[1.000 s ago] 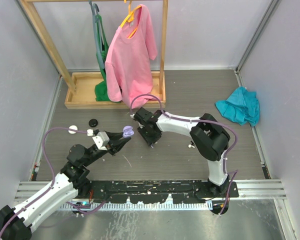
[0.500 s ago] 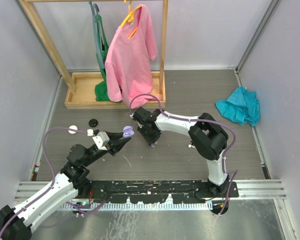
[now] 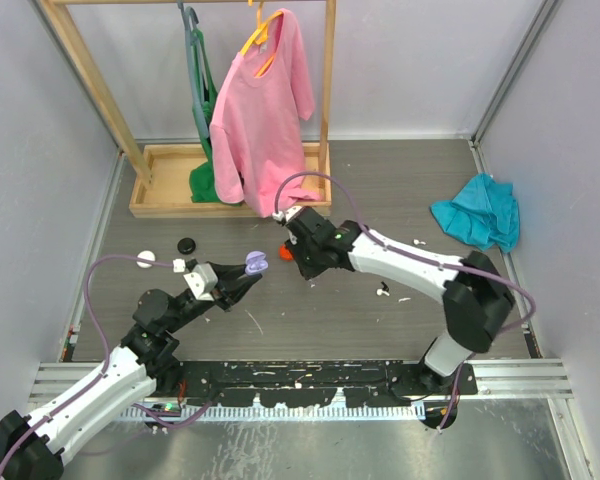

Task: Insert the wireless bluetooth earbuds into the charging case
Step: Pick up the earbud from the center of the board, then place the earbud in the charging case.

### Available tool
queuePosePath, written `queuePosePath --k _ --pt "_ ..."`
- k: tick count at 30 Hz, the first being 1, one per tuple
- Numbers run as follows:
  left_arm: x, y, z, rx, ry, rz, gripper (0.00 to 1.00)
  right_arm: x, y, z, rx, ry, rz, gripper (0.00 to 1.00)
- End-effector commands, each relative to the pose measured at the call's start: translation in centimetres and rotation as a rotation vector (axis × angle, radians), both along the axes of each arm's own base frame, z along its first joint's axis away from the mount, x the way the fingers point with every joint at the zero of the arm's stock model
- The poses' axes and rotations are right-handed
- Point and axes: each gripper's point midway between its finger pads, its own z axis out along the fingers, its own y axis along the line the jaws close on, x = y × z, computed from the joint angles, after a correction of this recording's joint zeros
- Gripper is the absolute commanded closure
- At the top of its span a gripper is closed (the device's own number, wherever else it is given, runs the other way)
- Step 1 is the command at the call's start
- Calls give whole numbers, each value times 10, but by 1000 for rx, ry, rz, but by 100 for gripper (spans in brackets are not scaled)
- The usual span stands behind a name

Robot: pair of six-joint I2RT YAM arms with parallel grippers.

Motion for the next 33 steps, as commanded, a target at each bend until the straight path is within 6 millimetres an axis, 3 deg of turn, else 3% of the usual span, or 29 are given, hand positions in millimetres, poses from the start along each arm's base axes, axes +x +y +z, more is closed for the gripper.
queuePosePath --k 1,10,16,26,33 --pt "-7 -1 24 -48 -104 -25 100 16 13 59 184 -180 -14 83" --pt "-12 -1 25 -46 -161 -47 100 4 21 159 588 -425 26 84" --pt "-18 0 27 -58 -204 -60 100 -26 26 212 881 -538 146 84" --pt "-26 0 33 -75 -224 -86 100 -59 44 233 1116 -562 270 84" --pt "-23 2 33 -90 -211 -67 100 -73 55 234 1201 -580 296 84"
